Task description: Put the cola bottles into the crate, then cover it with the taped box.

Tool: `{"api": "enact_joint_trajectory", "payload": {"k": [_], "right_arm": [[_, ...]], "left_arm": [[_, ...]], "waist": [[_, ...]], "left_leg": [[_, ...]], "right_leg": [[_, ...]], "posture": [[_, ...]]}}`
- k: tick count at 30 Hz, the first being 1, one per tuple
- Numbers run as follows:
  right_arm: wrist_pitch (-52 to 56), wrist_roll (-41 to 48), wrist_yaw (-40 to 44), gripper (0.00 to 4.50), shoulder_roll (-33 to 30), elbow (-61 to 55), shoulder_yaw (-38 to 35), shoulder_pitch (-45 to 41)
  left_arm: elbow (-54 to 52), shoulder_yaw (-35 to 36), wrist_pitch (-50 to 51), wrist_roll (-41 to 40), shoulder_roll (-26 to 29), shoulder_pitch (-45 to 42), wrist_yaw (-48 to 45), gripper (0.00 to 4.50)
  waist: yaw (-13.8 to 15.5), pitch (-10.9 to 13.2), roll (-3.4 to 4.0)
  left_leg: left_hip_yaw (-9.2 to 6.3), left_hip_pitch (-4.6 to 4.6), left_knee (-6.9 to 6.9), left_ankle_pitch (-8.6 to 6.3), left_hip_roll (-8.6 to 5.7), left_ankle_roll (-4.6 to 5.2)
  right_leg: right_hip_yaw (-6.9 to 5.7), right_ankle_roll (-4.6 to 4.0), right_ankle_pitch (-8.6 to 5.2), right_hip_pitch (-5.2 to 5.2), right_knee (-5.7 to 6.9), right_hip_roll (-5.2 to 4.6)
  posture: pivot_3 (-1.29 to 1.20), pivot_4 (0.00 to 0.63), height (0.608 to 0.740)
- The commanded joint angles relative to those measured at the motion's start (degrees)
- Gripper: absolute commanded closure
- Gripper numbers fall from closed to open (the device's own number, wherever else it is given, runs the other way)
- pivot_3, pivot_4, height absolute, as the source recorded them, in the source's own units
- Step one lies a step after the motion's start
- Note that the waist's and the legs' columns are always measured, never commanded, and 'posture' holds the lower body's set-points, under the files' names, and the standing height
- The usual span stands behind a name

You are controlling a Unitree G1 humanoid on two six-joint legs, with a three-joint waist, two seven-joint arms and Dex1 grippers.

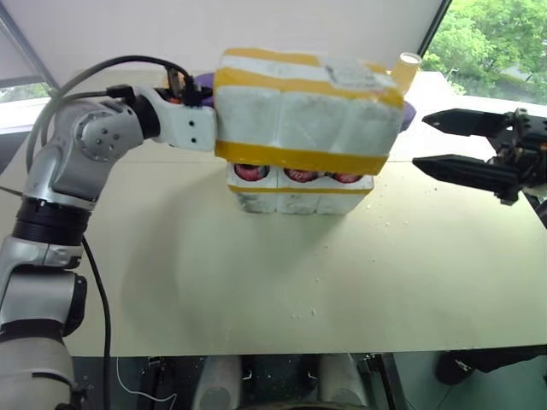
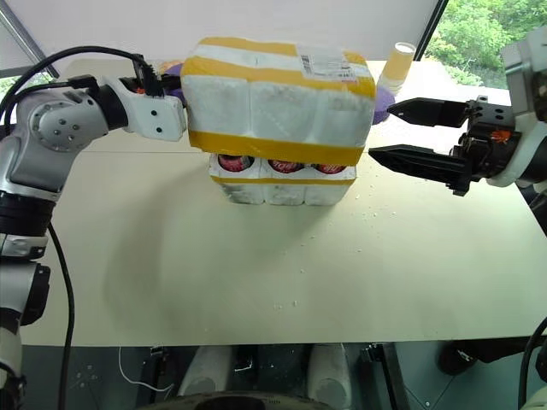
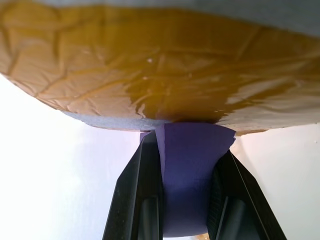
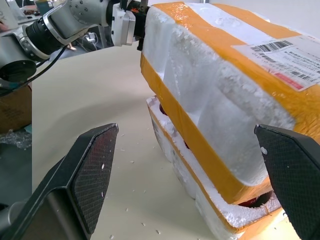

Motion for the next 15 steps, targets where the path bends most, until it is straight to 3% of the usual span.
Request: {"api": "enact_joint_trajectory", "payload": {"k": [1, 6, 13, 15], "right_arm": [[-1.5, 0.8, -0.5, 0.00, 0.4, -0.3, -1.3, -1.2], [-1.6, 1.0, -1.1, 0.00, 0.7, 0.1, -1.6, -1.5], [-2.3, -0.3, -0.1, 0.00, 0.0, 0.4, -1.2, -0.3], [-2.5, -0.6, 0.2, 0.00, -0.2, 0.9, -1.1, -0.5]], "left_arm": [[-2.3, 1.5, -0.1, 0.2, 1.8, -0.8, -0.2, 4.03], [-3.3, 1.9, 0.7, -0.3, 2.4, 0.5, -0.8, 4.03], [-7.0, 3.0, 3.3, -0.6, 3.8, 6.1, -1.0, 0.70], [-7.8, 3.7, 3.5, -1.3, 4.9, 7.7, -1.5, 0.70]], "waist": [[0.0, 0.0, 0.00], [0.0, 0.0, 0.00], [0.1, 0.0, 0.01], [0.1, 0.0, 0.00]], "left_leg": [[0.00, 0.00, 0.00, 0.00, 0.00, 0.00], [0.00, 0.00, 0.00, 0.00, 0.00, 0.00], [0.00, 0.00, 0.00, 0.00, 0.02, 0.00], [0.00, 0.00, 0.00, 0.00, 0.01, 0.01]], "right_leg": [[0.00, 0.00, 0.00, 0.00, 0.00, 0.00], [0.00, 0.00, 0.00, 0.00, 0.00, 0.00], [0.00, 0.00, 0.00, 0.00, 0.00, 0.00], [0.00, 0.00, 0.00, 0.01, 0.00, -0.01]], "posture": [[0.00, 0.150, 0.740], [0.00, 0.150, 0.740], [0.00, 0.150, 0.740], [0.00, 0.150, 0.740]]}}
